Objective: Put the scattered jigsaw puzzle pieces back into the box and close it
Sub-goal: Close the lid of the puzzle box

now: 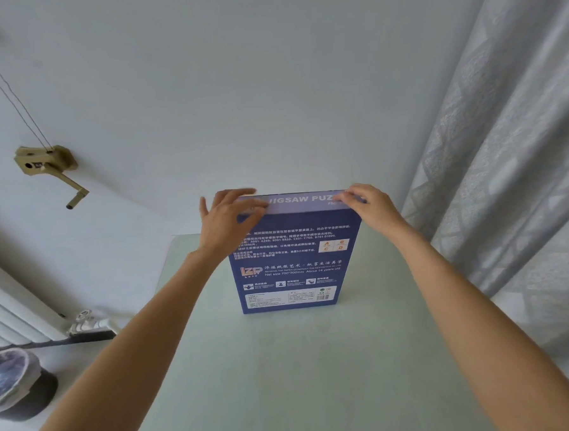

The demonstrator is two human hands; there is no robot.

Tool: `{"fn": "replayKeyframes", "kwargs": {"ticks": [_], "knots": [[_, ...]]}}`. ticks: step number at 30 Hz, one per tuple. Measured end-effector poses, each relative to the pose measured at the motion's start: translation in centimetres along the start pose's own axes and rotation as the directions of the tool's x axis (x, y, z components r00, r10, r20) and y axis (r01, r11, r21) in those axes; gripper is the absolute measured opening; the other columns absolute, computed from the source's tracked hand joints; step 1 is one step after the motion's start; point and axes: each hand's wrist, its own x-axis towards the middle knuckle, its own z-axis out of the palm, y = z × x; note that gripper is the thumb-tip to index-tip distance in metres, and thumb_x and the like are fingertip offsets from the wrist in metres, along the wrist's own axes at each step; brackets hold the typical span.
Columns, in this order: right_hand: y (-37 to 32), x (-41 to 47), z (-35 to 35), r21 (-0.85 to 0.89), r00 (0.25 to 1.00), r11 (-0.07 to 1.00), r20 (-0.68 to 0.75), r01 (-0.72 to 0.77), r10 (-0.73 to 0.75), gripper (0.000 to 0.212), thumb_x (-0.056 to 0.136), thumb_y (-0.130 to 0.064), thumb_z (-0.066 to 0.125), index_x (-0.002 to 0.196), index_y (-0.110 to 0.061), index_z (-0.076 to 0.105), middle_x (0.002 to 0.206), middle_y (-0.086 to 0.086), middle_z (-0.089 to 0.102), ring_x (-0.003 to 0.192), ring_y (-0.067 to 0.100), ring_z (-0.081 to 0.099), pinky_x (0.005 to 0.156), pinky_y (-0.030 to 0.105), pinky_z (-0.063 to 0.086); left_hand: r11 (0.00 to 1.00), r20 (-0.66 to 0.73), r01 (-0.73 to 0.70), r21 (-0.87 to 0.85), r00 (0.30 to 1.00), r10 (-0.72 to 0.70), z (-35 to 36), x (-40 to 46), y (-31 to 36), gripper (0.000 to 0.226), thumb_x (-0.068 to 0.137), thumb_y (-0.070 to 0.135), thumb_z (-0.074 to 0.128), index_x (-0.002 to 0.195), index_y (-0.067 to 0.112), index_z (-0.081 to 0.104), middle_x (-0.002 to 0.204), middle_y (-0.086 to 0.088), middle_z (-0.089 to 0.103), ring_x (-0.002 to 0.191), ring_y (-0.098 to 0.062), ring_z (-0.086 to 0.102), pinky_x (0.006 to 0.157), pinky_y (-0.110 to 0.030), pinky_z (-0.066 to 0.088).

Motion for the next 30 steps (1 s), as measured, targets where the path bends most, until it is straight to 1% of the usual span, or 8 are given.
{"fn": "replayKeyframes", "kwargs": {"ticks": [3, 5, 8, 10, 12, 19, 25, 30], "knots": [[-0.4, -0.4, 0.2, 0.086, 0.997, 0.994, -0.022, -0.068, 0.070, 0.009, 0.094, -0.026, 0.052, 0.097, -0.018, 0.051, 0.112, 0.006, 0.061, 0.098, 0.027, 0.058, 0.081, 0.037, 0.046, 0.904, 0.022, 0.271, -0.330, 0.960, -0.280, -0.3, -0.8, -1.3, 0.050, 0.080, 0.047, 0.066, 0.127, 0.039, 0.050, 0.140, 0.001, 0.038, 0.127, -0.025, 0.037, 0.104, -0.048, 0.036], [0.1, -0.7, 0.2, 0.161, 0.988, 0.975, 0.000, -0.153, 0.155, 0.027, 0.092, -0.027, 0.055, 0.115, -0.021, 0.040, 0.112, 0.008, 0.058, 0.098, 0.030, 0.059, 0.085, 0.045, 0.051, 0.743, 0.154, 0.460, -0.485, 0.882, -0.445, -0.3, -1.3, -1.6, 0.070, 0.072, 0.055, 0.070, 0.133, 0.038, 0.039, 0.135, -0.004, 0.042, 0.114, -0.024, 0.052, 0.095, -0.043, 0.047], [0.6, -1.6, -0.2, 0.314, 0.925, 0.871, 0.169, -0.378, 0.341, 0.054, 0.089, -0.042, 0.055, 0.134, -0.037, 0.026, 0.119, 0.006, 0.054, 0.100, 0.026, 0.059, 0.082, 0.044, 0.054, 0.594, 0.347, 0.612, -0.521, 0.788, -0.508, -0.4, -2.0, -1.5, 0.073, 0.071, 0.058, 0.069, 0.132, 0.029, 0.039, 0.119, 0.000, 0.060, 0.099, -0.018, 0.063, 0.091, -0.042, 0.051], [0.9, -2.0, -0.1, 0.376, 0.910, 0.830, 0.216, -0.412, 0.353, 0.051, 0.090, -0.043, 0.055, 0.134, -0.034, 0.031, 0.125, 0.002, 0.054, 0.099, 0.023, 0.062, 0.076, 0.041, 0.057, 0.589, 0.348, 0.610, -0.530, 0.790, -0.505, -0.6, -2.2, -1.4, 0.063, 0.072, 0.055, 0.070, 0.123, 0.028, 0.046, 0.110, 0.002, 0.065, 0.097, -0.018, 0.064, 0.091, -0.044, 0.051], [0.8, -2.4, 0.0, 0.449, 0.931, 0.816, 0.159, -0.364, 0.328, 0.041, 0.090, -0.035, 0.058, 0.126, -0.027, 0.041, 0.124, 0.008, 0.054, 0.099, 0.022, 0.063, 0.072, 0.042, 0.058, 0.585, 0.329, 0.588, -0.559, 0.805, -0.494, -0.8, -2.3, -1.1, 0.055, 0.074, 0.049, 0.071, 0.118, 0.027, 0.048, 0.107, 0.001, 0.066, 0.094, -0.019, 0.065, 0.088, -0.044, 0.053], [3.3, -6.0, 1.6, 0.482, 0.959, 0.831, 0.089, -0.277, 0.268, 0.031, 0.085, -0.012, 0.065, 0.107, -0.019, 0.044, 0.105, 0.018, 0.061, 0.087, 0.023, 0.064, 0.076, 0.043, 0.057, 0.639, 0.292, 0.522, -0.566, 0.851, -0.437, 0.7, -6.1, -0.6, 0.056, 0.074, 0.031, 0.077, 0.120, 0.031, 0.046, 0.104, -0.004, 0.067, 0.093, -0.019, 0.063, 0.083, -0.029, 0.051], [6.6, -11.4, 4.3, 0.337, 0.942, 0.880, 0.096, -0.334, 0.321, 0.036, 0.075, -0.007, 0.074, 0.099, -0.016, 0.048, 0.105, 0.010, 0.064, 0.082, 0.017, 0.059, 0.071, 0.027, 0.050, 0.703, 0.405, 0.619, -0.350, 0.777, -0.482, 2.2, -11.4, -0.5, 0.084, 0.065, 0.020, 0.085, 0.134, 0.029, 0.040, 0.122, -0.011, 0.056, 0.099, -0.011, 0.054, 0.079, -0.024, 0.048], [9.1, -16.6, 7.2, 0.142, 0.909, 0.910, 0.214, -0.391, 0.357, 0.056, 0.072, -0.005, 0.074, 0.119, -0.012, 0.045, 0.127, 0.002, 0.054, 0.113, 0.020, 0.054, 0.094, 0.034, 0.046, 0.612, 0.520, 0.733, -0.296, 0.661, -0.540, 3.9, -16.0, 0.3, 0.080, 0.078, 0.025, 0.074, 0.142, 0.027, 0.028, 0.118, -0.005, 0.058, 0.094, -0.022, 0.063, 0.074, -0.027, 0.048]]}}
